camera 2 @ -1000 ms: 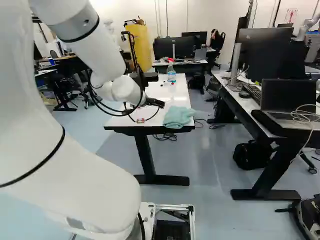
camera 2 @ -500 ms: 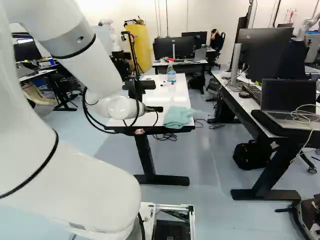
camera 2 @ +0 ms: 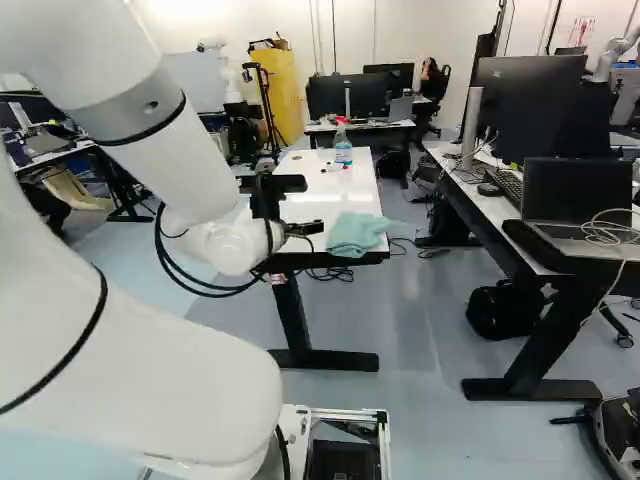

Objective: Clean the table with the green towel

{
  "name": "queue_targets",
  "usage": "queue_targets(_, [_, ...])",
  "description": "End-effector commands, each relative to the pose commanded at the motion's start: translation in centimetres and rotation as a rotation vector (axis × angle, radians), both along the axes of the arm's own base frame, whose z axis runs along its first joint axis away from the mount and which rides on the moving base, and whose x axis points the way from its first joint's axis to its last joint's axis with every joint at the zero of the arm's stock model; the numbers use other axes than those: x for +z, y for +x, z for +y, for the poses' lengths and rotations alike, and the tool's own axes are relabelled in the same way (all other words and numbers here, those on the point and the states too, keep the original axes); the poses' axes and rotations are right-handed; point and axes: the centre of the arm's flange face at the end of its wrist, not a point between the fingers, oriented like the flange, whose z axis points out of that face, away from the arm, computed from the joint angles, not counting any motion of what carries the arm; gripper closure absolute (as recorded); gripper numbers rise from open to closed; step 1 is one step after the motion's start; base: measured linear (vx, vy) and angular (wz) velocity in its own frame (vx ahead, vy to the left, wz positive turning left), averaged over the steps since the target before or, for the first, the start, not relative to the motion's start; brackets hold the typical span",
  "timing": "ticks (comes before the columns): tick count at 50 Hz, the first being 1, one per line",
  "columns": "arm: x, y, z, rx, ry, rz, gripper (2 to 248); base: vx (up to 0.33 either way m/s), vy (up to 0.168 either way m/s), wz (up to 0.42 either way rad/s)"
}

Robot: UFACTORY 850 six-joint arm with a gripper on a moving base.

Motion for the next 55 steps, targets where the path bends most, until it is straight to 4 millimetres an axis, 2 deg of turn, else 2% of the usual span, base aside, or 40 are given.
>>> queue_targets(28, [-1.3,-2.6,0.2,0.006,0.0,-0.071,3,0.0,0.0,0.0])
queue_targets(55, [-1.7,-3.4,0.2,0.008,0.0,-0.093,3,0.0,0.0,0.0])
